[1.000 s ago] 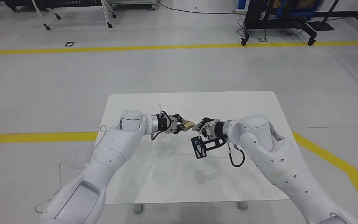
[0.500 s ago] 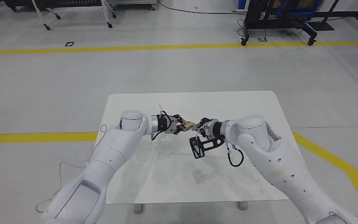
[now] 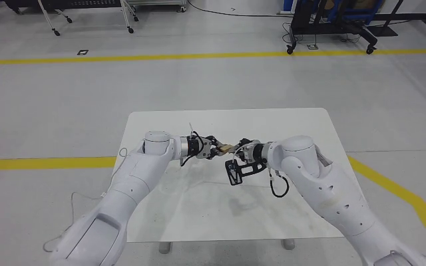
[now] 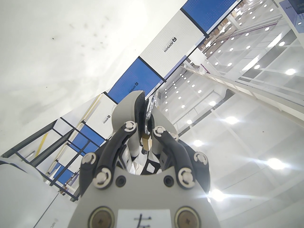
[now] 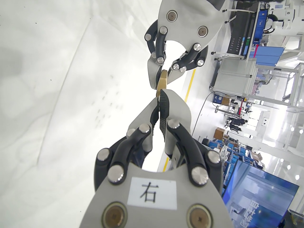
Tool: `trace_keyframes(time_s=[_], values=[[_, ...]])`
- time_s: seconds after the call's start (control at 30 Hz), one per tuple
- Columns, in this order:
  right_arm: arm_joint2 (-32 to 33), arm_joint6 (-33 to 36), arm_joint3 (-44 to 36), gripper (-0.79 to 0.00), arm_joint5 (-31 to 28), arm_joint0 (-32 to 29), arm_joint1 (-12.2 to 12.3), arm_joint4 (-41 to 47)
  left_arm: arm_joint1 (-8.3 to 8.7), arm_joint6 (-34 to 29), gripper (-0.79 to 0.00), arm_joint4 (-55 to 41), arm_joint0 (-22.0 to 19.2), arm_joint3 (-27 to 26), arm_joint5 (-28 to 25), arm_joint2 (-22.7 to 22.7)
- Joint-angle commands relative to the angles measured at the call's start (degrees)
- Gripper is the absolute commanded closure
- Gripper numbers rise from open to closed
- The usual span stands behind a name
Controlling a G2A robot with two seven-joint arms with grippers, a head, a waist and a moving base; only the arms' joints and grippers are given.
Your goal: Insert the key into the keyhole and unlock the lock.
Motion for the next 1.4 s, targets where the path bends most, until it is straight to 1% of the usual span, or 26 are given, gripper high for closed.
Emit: trace_keyframes(time_s=[0.0,0.03,0.07,0.1,0.23,0.27,0.37,0.47,0.57,0.63,0.77,0.83,0.9,0.93,0.97,1.0,1.03,1.17,1.27,1.3,1.33,1.37], values=[[0.3,0.1,0.4,-0.025,-0.2,0.0,0.0,1.2,-0.04,-0.1,0.000,0.0,0.0,0.0,0.0,0.0],[0.6,0.3,0.6,-0.188,-0.2,0.0,0.0,1.6,-0.07,-0.1,0.000,0.0,0.0,0.0,0.0,0.0],[0.8,0.2,0.8,-0.296,-0.1,0.0,0.0,2.3,-0.09,-0.2,0.000,0.0,0.0,0.0,-0.1,0.0],[1.3,0.2,1.1,-0.785,0.0,-0.1,0.0,3.1,-0.10,-0.2,0.000,0.1,0.0,0.1,-0.1,0.0],[4.0,0.9,1.6,-0.785,0.6,-0.8,0.1,6.8,-0.15,-0.2,0.000,0.1,0.0,0.0,-1.1,-0.2],[5.1,0.9,1.7,-0.785,0.8,-1.1,0.2,8.3,-0.13,0.2,0.000,0.6,-0.1,-0.2,-2.0,-0.2],[5.4,0.9,1.8,-0.785,0.9,-1.2,0.2,8.8,-0.10,0.7,0.000,1.4,-0.1,-1.0,-5.4,-0.5],[5.4,0.9,1.8,-0.785,0.9,-1.2,0.2,8.8,-0.02,2.6,0.000,2.1,0.2,-2.2,-11.8,-1.5],[5.4,0.9,1.8,-0.785,0.9,-1.2,0.2,8.8,0.22,7.1,0.000,5.5,0.7,-4.3,-21.2,-2.3],[5.4,0.9,1.8,-0.785,0.9,-1.2,0.2,8.8,0.36,8.9,0.000,6.1,1.6,-5.7,-25.9,-3.2],[5.4,0.9,1.8,-0.785,0.9,-1.2,0.2,8.8,0.76,13.3,0.000,9.9,3.1,-8.3,-32.7,-4.2],[5.5,1.3,0.8,-0.785,4.2,-2.1,0.2,8.2,0.96,15.3,0.000,11.5,4.0,-9.7,-35.3,-4.7],[6.0,0.8,0.0,-0.785,9.2,-3.5,0.2,7.8,1.06,15.8,0.000,11.1,5.0,-11.2,-37.0,-5.5],[6.7,0.7,0.3,-0.696,12.6,-4.4,0.2,7.9,1.14,15.9,0.000,11.3,5.3,-11.7,-37.4,-5.8],[7.2,0.7,0.4,-0.419,15.9,-5.3,0.2,7.5,1.16,15.9,0.000,10.8,5.7,-12.1,-37.5,-6.1],[7.5,0.6,0.6,-0.351,18.8,-6.2,0.2,6.9,1.19,16.0,0.000,10.5,6.0,-12.3,-37.1,-6.4],[7.7,0.4,0.7,-0.311,20.8,-6.9,0.2,6.3,1.25,16.1,0.000,11.0,6.0,-12.4,-36.7,-6.5],[7.5,-3.0,1.9,-0.252,24.7,-7.9,0.2,5.0,1.33,16.3,0.000,11.5,6.5,-13.1,-35.9,-7.1],[6.9,-3.5,2.2,-0.197,27.4,-7.9,0.0,4.1,1.30,16.4,0.000,12.1,6.6,-13.3,-35.3,-7.1],[6.5,-2.8,2.1,-0.191,28.8,-7.9,-0.1,3.3,1.27,16.4,0.000,12.4,6.6,-13.3,-35.1,-7.0],[5.8,-1.9,1.7,-0.228,29.6,-8.0,-0.2,2.2,1.23,16.5,0.000,12.6,6.6,-13.3,-34.7,-7.0],[5.1,-1.1,1.3,-0.234,30.2,-8.0,-0.3,1.1,1.19,16.6,0.000,12.9,6.6,-13.2,-34.3,-6.8]])
